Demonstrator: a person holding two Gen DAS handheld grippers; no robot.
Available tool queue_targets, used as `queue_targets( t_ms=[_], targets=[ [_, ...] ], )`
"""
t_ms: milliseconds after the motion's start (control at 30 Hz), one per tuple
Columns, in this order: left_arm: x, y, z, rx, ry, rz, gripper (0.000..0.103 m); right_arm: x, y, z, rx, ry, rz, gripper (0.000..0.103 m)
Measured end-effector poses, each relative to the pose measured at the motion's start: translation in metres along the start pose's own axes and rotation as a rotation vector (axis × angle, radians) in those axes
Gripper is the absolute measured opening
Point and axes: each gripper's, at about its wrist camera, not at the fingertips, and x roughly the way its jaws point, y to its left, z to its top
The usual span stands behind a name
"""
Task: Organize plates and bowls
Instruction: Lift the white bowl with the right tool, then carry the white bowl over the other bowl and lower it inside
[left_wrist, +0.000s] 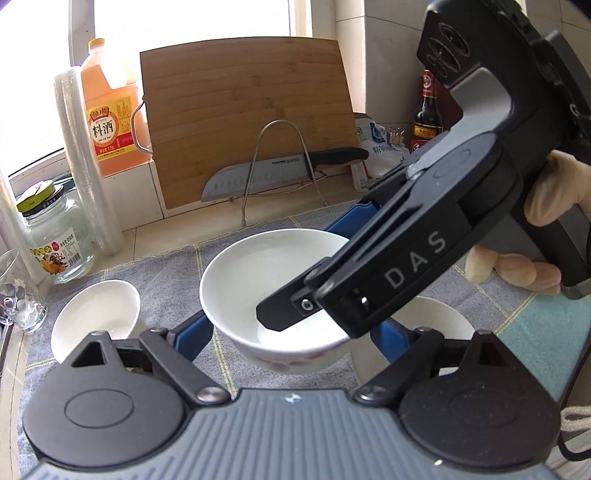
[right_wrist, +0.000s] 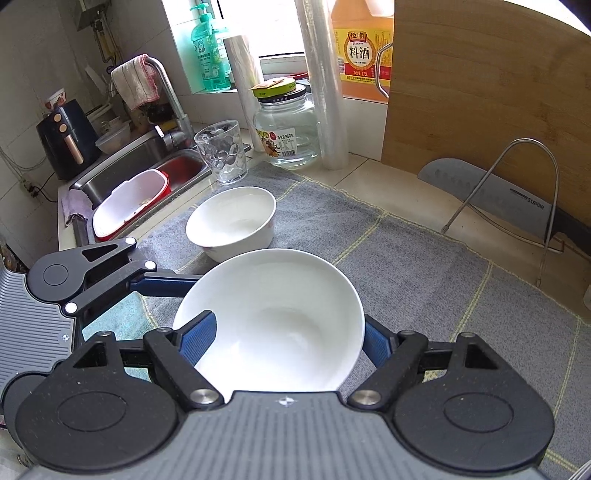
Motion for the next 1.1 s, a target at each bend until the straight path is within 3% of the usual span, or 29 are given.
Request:
queue_targets(
  t_ms=[667, 1100],
  targets=[
    [-0.024, -0.043, -0.006, 0.067, -0.003, -0.081, 0.091, -0.054, 0.006, -0.050, 0.046, -0.033, -0.052, 0.087],
    [-0.011, -0.063, -0.012, 0.099, 0.042, -0.132, 0.091, -0.061, -0.005, -0.075, 0.101, -0.021, -0.081, 0.087]
  ],
)
